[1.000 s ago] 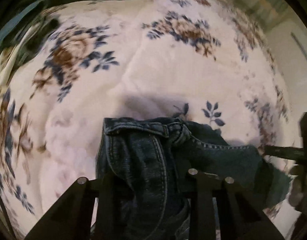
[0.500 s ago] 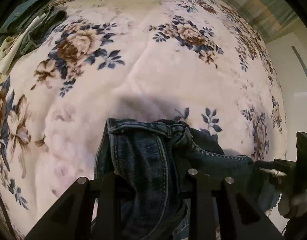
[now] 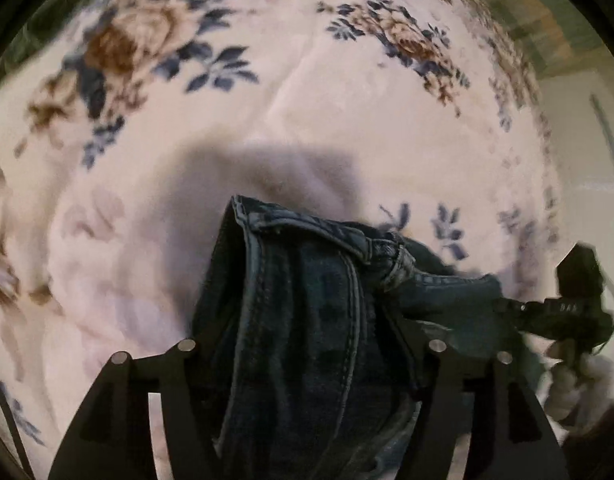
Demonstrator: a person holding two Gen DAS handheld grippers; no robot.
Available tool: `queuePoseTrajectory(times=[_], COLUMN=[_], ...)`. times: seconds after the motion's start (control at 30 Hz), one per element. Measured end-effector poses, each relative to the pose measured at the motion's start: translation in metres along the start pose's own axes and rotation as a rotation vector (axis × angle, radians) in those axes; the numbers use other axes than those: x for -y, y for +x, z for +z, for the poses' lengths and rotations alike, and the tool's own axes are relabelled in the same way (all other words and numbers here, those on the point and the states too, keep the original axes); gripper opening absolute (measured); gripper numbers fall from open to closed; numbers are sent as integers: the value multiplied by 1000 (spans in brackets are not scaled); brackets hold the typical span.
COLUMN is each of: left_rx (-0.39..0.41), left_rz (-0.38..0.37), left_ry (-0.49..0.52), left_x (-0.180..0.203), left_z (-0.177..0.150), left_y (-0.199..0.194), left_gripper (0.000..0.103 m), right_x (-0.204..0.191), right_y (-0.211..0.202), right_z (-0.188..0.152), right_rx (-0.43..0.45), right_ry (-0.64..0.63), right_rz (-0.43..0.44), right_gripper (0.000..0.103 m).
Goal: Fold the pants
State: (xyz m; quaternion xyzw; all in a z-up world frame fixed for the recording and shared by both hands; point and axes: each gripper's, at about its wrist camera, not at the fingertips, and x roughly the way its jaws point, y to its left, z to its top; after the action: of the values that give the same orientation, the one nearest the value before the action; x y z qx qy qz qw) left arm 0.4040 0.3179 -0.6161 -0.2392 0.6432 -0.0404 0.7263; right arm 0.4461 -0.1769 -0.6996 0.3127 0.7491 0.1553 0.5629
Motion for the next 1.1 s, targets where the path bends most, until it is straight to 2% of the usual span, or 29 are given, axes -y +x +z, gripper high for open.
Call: queuePoseTrajectory(times=[0.03,0.07,0.13,0.17,0.2,0.37,0.4,0.43,0.47,0.5,0.57,0.6,0.63,0.7,0.73,0.8,0.87,0.9,0.93,1.03,1.07,1.1], left_rx=[-2,-3,3,7,15,108,122,134,145,164,177,169,157,154,167,248,317,338,339,244,193,173], left_rz=[-19,-37,-62,-61,-56,64,88,109,123,139,143,149,153,147,159,172,179,172,158,43,9,-29], left_ry=[-18,-32,-49,-51,-46,10,18,24,23,25,27,22,10,-11,-19,-31,-68,-103,-129,-234,-285,-327], left_x=[-4,-7,-9,-8,-5,15,19,22,23,25,25,22,19,17,17,20,24,26,27,23,17,13], left_z=[0,-1,-9,-14,-21,-44,-47,-48,-48,-48,-47,-47,-47,-49,-52,-65,-84,-98,-108,-131,-133,-133], left_y=[-5,-11,-22,-27,-31,-41,-40,-41,-41,-44,-45,-44,-42,-46,-52,-78,-99,-107,-109,-85,-68,-59], left_gripper=[63,63,64,64,64,65,65,65,65,65,65,65,65,65,65,65,65,65,65,65,65,65], right_x=[-2,-8,-15,-15,-12,13,12,11,10,8,11,23,46,70,71,59,45,47,49,66,59,73], right_y=[-8,-26,-55,-67,-71,-41,-36,-31,-34,-43,-69,-78,-82,-77,-79,-92,-102,-108,-110,-99,-75,-69], right_z=[-2,-7,-17,-23,-24,-26,-29,-32,-34,-36,-35,-32,-25,-21,-24,-47,-79,-98,-118,-176,-191,-203], right_rx=[2,36,96,114,106,4,8,0,27,82,238,269,266,189,178,198,244,266,278,302,305,317], right_ry=[-16,-88,-209,-255,-276,-330,-361,-379,-356,-328,-218,-139,-28,63,61,-2,-19,-1,21,166,219,291], right_rz=[6,-43,-187,-283,-340,-546,-552,-531,-545,-544,-481,-445,-401,-263,-232,-275,-255,-241,-232,-186,-174,-141], right_gripper=[21,31,62,65,65,64,49,14,14,6,2,1,1,1,2,9,29,54,67,67,67,67])
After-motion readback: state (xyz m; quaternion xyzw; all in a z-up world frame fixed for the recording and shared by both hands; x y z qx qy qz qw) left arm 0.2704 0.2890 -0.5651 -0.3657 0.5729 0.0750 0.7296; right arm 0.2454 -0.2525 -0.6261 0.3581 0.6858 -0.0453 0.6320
